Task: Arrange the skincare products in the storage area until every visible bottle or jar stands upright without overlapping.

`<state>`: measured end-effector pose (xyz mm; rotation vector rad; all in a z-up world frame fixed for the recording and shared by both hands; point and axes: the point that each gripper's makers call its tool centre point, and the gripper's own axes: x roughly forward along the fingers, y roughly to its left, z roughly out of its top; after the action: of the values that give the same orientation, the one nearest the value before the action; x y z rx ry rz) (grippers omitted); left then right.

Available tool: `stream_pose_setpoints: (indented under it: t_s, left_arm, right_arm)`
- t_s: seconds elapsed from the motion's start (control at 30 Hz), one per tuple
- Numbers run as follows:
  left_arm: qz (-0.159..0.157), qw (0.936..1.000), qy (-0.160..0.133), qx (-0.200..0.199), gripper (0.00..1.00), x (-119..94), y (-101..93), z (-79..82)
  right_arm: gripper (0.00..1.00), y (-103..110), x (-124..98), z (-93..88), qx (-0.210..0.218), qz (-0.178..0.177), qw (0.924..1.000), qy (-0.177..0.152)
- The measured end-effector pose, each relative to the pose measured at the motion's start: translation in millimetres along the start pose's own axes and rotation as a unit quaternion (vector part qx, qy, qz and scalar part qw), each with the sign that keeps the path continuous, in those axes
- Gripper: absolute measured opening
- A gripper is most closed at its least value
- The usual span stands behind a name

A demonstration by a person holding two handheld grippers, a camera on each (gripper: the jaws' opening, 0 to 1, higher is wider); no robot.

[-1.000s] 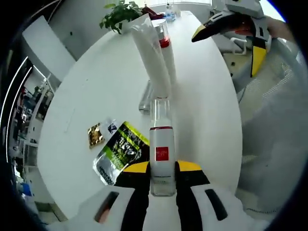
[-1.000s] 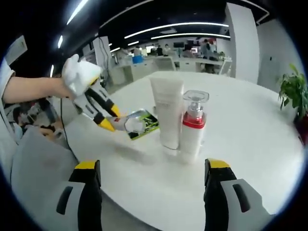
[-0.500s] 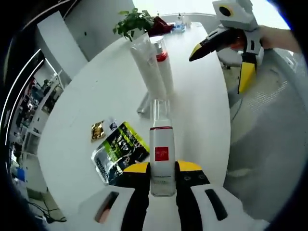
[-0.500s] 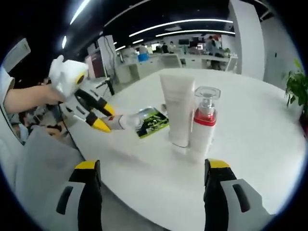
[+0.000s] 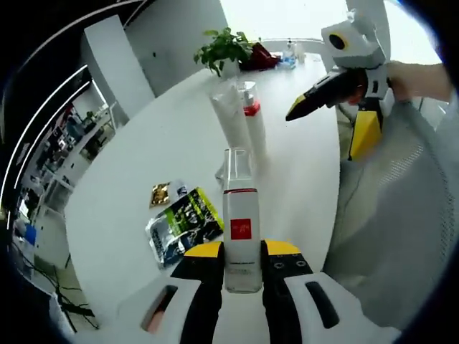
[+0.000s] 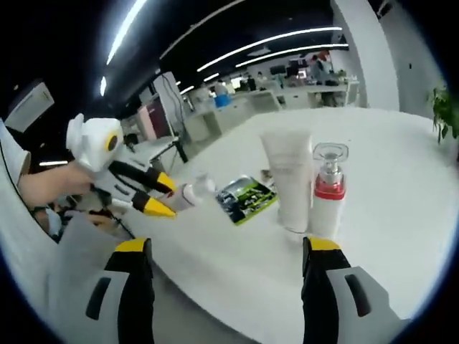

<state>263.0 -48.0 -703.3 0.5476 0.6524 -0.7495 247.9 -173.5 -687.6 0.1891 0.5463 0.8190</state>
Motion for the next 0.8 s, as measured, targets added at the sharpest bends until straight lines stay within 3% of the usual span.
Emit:
stream_pose_setpoints:
  t_s: [0.13, 0.3, 0.67, 0.8]
  left_arm:
    - [0.011, 0.9999, -0.013, -0.001, 0.25, -10.5, -4.8, 2.1]
    - [0.025, 0.9980, -0.043, -0.039, 0.25, -29.1, -11.6, 10.9]
    - [0.058, 0.9927, -0.066, -0.083, 0.25, -49.2, -13.0, 22.1]
    - [0.079, 0.9911, -0.070, -0.082, 0.25, -55.9, -14.2, 28.1]
  right_arm:
    - [0.83, 14.3, 4.5, 8.6, 0.061, 0.026, 0.9972, -0.034]
    - [0.82, 28.5, 10.8, 24.4, 0.149, 0.060, 0.9837, -0.082]
    - [0.76, 65.4, 31.6, 38.3, 0.179, 0.097, 0.9738, -0.101]
    - [0.71, 75.0, 37.3, 39.1, 0.190, 0.103, 0.9707, -0.105]
